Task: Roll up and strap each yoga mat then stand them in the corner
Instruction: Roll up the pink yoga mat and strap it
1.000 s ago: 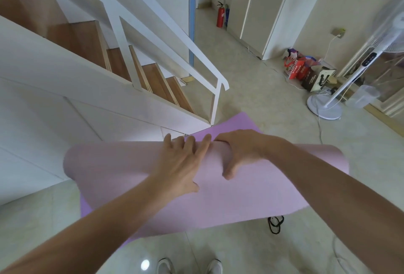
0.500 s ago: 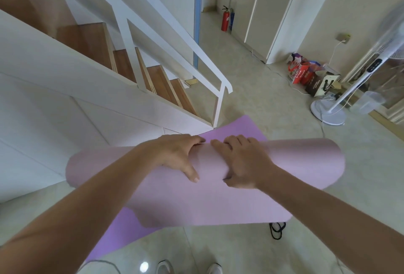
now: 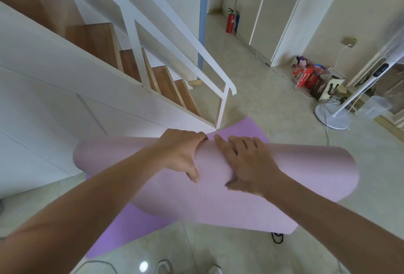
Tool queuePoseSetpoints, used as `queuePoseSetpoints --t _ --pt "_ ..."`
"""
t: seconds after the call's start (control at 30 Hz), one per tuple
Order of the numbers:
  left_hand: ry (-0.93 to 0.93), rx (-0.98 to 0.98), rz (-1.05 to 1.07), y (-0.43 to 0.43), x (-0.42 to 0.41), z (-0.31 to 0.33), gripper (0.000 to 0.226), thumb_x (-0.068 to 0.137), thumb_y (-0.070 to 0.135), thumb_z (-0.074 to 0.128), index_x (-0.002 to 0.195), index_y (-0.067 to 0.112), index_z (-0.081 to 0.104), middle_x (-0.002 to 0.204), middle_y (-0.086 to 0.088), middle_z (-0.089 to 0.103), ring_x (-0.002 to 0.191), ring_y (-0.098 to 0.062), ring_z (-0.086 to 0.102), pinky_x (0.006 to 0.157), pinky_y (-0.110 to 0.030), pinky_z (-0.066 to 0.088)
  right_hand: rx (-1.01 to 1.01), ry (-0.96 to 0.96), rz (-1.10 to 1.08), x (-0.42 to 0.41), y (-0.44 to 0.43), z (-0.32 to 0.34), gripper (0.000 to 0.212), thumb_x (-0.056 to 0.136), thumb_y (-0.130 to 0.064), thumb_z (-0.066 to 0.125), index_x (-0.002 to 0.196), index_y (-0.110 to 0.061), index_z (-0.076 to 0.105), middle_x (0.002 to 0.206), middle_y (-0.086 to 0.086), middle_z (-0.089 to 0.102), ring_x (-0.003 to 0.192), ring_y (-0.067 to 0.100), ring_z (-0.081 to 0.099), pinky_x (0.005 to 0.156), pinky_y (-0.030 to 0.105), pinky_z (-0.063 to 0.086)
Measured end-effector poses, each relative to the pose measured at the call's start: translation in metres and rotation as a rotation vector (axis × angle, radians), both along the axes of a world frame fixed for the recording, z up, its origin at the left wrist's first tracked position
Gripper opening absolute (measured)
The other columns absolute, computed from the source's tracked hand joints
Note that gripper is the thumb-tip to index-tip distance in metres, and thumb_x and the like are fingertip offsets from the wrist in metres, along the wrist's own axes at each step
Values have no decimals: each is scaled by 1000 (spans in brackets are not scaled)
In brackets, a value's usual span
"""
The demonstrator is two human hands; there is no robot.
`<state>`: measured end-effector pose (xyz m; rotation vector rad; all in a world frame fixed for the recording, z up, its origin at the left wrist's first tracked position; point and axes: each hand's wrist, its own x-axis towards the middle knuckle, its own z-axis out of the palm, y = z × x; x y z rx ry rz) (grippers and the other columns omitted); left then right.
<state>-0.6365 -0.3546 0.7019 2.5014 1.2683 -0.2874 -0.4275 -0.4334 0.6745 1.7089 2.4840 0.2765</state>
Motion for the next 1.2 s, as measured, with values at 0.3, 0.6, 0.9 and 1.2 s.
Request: queuePoseSetpoints --t 0.3,0.6,0.9,1.2 --pt "132 522 -153 -41 2 -20 154 43 68 83 154 22 -13 138 -15 45 117 -37 52 101 -58 36 -653 335 -209 13 32 53 105 48 -61 82 138 -49 30 111 -19 58 100 12 58 88 32 50" --pt "-31 118 73 -18 -13 -13 120 45 66 79 143 34 19 119 12 60 101 -19 61 82 -34 48 -309 -120 12 -11 13 35 142 58 -67 79 152 -29 -20 160 7 15 141 31 28 114 51 24" --pt "-59 117 50 -34 -22 -3 124 53 67 75 150 34 5 144 5 42 128 -22 46 109 -41 34 -399 -46 41 -17 40 56 102 57 -60 72 144 -38 22 118 -4 53 105 21 56 86 39 50" --pt "-27 551 50 -30 -17 -32 111 38 54 84 132 16 41 95 -4 61 74 -29 60 64 -40 52 -441 -26 38 -19 56 68 95 56 -62 71 138 -40 27 119 -11 53 104 18 59 82 40 51"
